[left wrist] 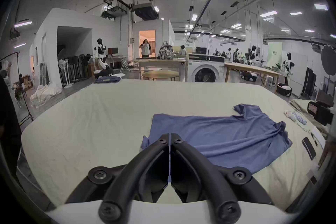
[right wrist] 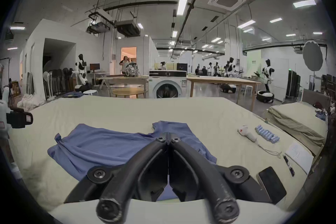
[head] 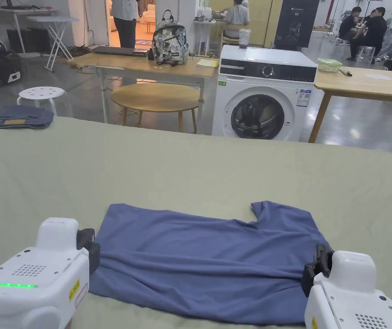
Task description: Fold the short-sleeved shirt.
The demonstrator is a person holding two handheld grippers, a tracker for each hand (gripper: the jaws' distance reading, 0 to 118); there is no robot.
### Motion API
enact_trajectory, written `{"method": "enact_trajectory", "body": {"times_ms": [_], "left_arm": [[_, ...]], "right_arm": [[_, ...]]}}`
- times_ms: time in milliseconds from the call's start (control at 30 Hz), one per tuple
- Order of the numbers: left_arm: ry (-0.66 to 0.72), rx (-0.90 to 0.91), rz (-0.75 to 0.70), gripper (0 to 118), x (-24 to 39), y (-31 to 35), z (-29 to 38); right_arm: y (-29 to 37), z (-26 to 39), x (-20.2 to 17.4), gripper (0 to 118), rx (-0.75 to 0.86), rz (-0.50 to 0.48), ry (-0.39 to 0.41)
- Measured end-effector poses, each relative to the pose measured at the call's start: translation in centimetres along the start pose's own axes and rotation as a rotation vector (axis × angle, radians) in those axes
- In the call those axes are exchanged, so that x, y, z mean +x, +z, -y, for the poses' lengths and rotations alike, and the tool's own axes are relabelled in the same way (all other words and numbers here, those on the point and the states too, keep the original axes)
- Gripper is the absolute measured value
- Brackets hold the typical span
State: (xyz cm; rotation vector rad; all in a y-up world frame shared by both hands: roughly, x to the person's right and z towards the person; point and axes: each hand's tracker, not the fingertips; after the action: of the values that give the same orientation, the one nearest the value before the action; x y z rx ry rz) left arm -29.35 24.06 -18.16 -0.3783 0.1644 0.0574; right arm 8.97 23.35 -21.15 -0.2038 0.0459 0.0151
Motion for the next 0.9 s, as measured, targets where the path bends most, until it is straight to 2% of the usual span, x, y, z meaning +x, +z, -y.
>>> {"method": "enact_trajectory", "body": {"times_ms": [200, 367, 533, 567, 600, 633, 767, 900], "left_arm": [[0.024, -0.160, 0.009, 0, -2.9, -2.7, -0.1], [0.107, -0.377, 0.053, 0, -5.4, -7.1, -0.8], [0.103, -0.587, 0.072, 0, -6.6, -12.2, -0.2], [0.107, -0.621, 0.075, 10, -6.7, -13.0, -0.1], [0.134, -0.639, 0.074, 33, -6.9, -13.7, 0.0], [0.153, -0.661, 0.070, 49, -7.0, -14.4, 0.2], [0.117, -0.777, 0.006, 62, -6.6, -16.3, 1.6], [0.080, -0.875, -0.060, 62, -6.2, -17.1, 3.4]], "right_arm": [[-0.2, 0.7, 0.4, 0, -0.044, -0.014, -0.025], [-0.5, 1.4, 0.5, 0, -0.075, -0.016, -0.009], [-1.3, 2.1, 1.1, 0, -0.120, -0.014, 0.010], [-1.5, 2.3, 1.3, 0, -0.129, -0.012, 0.011], [-1.7, 2.5, 1.5, 0, -0.140, -0.010, 0.012], [-1.8, 2.7, 1.6, 0, -0.148, -0.007, 0.013], [-2.1, 3.3, 2.2, 0, -0.173, 0.006, 0.025], [-2.3, 3.7, 2.6, 0, -0.193, 0.014, 0.038]]}}
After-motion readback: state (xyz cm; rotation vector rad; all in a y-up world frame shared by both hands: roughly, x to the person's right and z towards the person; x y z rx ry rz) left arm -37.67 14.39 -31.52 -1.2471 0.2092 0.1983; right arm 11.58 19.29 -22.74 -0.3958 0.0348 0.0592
